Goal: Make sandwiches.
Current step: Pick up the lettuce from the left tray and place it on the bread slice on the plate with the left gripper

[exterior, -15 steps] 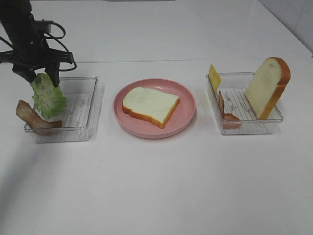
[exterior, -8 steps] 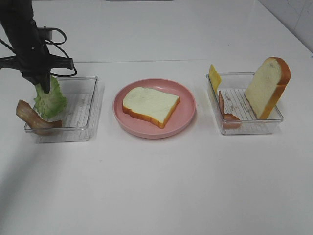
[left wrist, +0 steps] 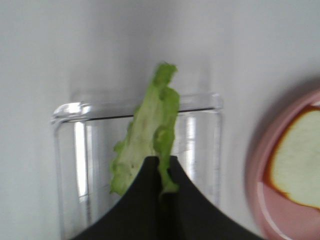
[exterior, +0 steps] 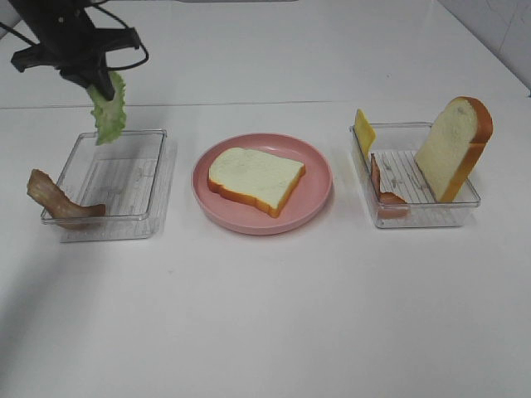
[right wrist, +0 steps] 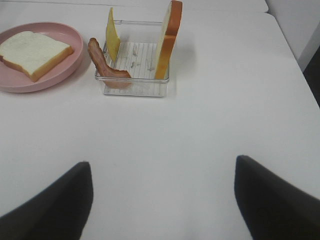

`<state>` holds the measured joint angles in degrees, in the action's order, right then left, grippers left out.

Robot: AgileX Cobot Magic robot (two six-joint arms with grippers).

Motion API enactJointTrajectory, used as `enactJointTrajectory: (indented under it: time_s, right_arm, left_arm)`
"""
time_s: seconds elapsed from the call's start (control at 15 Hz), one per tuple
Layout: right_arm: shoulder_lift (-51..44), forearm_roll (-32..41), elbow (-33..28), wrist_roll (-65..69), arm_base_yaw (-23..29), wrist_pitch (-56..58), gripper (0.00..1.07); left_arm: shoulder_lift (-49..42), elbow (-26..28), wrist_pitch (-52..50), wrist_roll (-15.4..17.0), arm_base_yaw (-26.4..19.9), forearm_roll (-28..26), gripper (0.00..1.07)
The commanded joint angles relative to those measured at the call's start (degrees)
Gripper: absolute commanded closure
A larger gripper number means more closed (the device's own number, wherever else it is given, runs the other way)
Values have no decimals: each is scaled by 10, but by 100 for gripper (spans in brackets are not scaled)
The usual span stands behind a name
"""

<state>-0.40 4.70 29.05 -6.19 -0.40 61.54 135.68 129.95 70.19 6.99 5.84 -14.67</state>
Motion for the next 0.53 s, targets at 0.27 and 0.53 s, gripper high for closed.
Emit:
enactJointTrajectory:
  time_s: [0.27, 0.53]
  right_arm:
    - [-5, 1, -1, -3, -2, -6, 34]
    - [-5, 1, -1, -3, -2, -6, 34]
  left_arm:
    - [-2, 26, 11, -113, 11, -268, 107]
    - [24, 26, -4, -146, 74, -328, 107]
